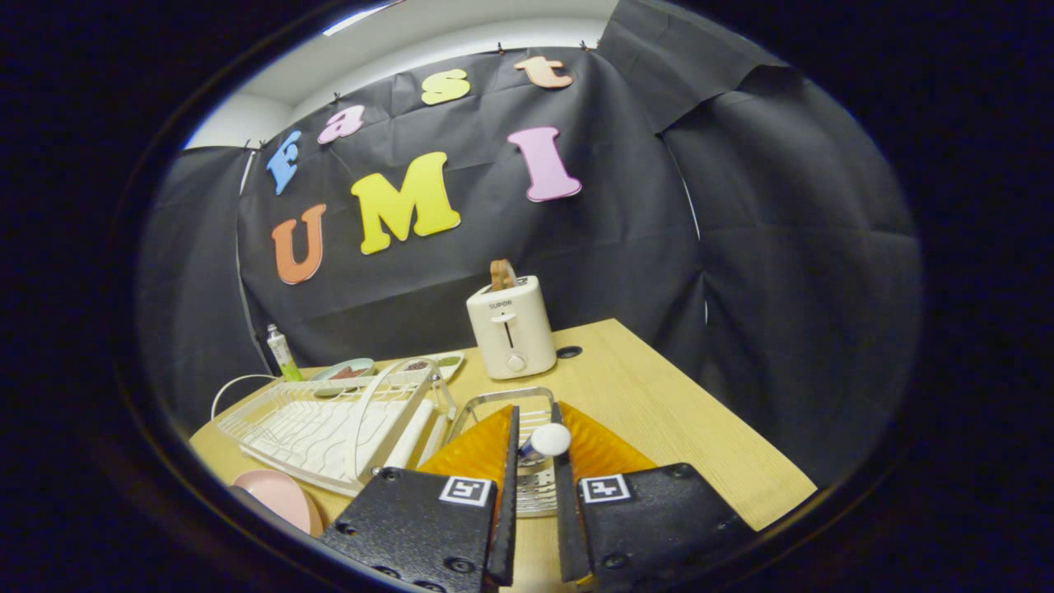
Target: Take the plate from the dish rack, then take the spoon from the basket and place it into the plate.
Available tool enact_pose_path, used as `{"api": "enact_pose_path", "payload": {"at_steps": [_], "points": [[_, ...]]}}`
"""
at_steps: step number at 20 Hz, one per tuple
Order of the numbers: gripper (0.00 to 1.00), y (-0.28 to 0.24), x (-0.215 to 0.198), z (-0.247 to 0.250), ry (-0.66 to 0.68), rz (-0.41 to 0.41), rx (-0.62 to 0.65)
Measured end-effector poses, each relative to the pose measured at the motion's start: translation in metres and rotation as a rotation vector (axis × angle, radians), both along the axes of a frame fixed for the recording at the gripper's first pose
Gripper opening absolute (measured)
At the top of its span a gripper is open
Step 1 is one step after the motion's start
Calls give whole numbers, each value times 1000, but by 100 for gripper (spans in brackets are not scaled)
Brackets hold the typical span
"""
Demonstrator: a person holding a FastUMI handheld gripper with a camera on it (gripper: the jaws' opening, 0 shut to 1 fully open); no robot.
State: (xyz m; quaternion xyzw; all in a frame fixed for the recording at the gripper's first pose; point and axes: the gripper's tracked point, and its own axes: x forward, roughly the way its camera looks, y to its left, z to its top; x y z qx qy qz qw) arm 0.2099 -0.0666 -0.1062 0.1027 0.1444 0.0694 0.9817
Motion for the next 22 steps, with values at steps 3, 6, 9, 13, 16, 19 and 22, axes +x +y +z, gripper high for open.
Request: {"api": "enact_pose_path", "payload": {"at_steps": [3, 6, 9, 13, 16, 19, 22], "points": [[18, 4, -1, 6, 2, 5, -40], [14, 9, -4, 18, 1, 16, -57], [10, 8, -8, 47, -30, 3, -116], [9, 13, -23, 110, -117, -29, -164], [9, 36, -45, 148, -184, -14, -196], [8, 76, -70, 176, -229, 44, -203], [8, 125, -92, 187, -237, 133, -189]]}}
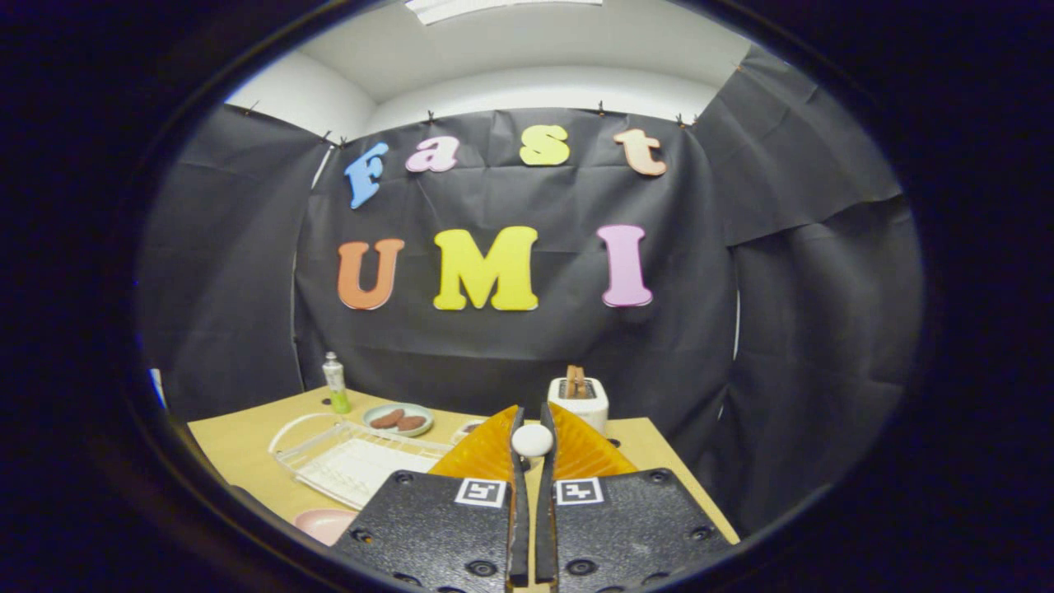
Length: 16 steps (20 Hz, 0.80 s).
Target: Take the plate from the dish rack, then take the spoon from the basket and place it into the plate.
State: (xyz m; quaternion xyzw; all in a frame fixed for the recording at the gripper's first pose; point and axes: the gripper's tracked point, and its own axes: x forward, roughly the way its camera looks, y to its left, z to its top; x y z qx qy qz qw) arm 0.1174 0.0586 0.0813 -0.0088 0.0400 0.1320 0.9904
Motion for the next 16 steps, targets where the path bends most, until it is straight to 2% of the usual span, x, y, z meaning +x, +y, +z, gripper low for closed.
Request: {"api": "enact_pose_path", "payload": {"at_steps": [7, 10, 16], "points": [[8, 101, -35, -27, 103, 255, 29], [8, 125, -43, -43, 160, 361, 57], [8, 157, -63, -86, 222, 549, 28]]}}
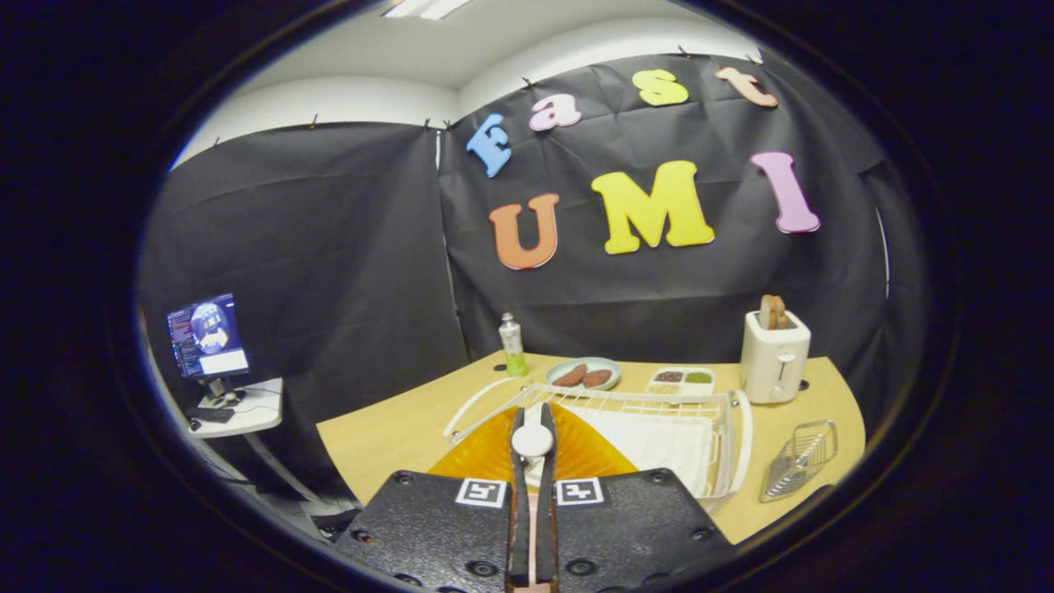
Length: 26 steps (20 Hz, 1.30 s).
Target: Take the plate from the dish rack, then take the spoon from the basket and place it into the plate.
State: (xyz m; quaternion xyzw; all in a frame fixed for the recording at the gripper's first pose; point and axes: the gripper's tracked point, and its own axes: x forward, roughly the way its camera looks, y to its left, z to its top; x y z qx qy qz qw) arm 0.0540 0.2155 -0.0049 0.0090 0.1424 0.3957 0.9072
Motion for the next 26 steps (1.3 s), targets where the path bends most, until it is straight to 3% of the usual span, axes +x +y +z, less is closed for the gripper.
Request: {"api": "enact_pose_path", "payload": {"at_steps": [4, 7, 11, 20, 24, 26], "points": [[8, 13, -15, -37, 50, 108, -70], [8, 10, -20, -69, 74, 144, -135], [8, -6, -19, -100, 144, 129, -181], [13, -8, -9, -105, 236, 126, -172], [24, -12, 8, -98, 205, 57, -162], [46, -16, 16, -89, 167, 19, -148]]}}
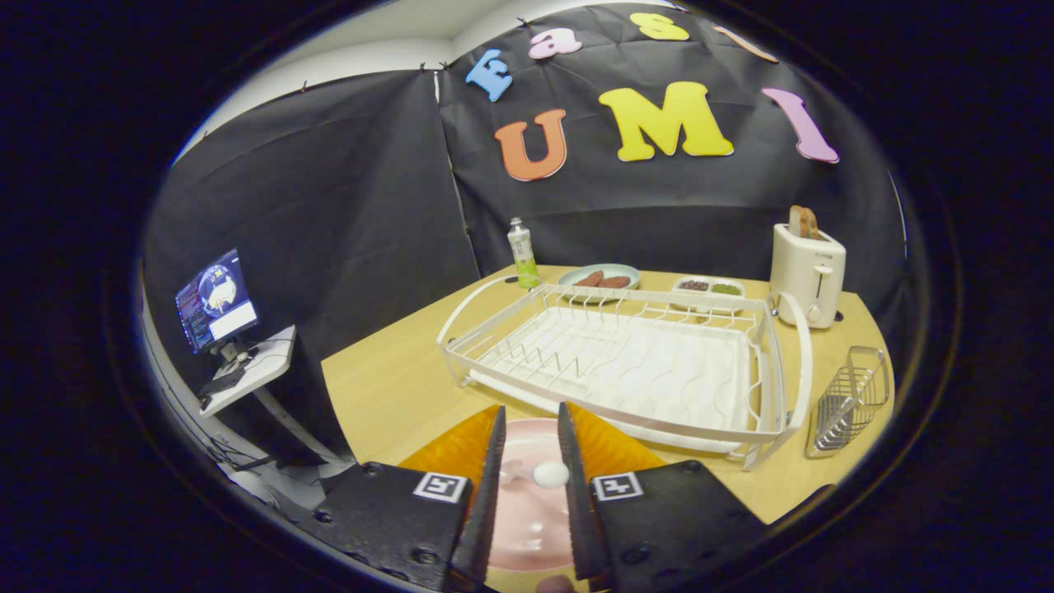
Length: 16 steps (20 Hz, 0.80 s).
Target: Take the plate from the dish rack, then take the spoon from the basket and place it into the plate.
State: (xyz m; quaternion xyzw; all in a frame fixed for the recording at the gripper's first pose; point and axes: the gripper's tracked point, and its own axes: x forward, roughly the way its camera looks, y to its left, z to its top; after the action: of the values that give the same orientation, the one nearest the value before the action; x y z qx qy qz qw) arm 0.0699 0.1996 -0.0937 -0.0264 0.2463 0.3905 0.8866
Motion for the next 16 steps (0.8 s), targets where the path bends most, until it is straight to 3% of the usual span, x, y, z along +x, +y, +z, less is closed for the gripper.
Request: {"api": "enact_pose_path", "payload": {"at_steps": [1, 7, 16], "points": [[58, -2, 2, 5, -13, -14, 3], [80, -18, 12, 31, -181, -155, -13], [97, -55, -7, 83, -410, -460, 1]]}}
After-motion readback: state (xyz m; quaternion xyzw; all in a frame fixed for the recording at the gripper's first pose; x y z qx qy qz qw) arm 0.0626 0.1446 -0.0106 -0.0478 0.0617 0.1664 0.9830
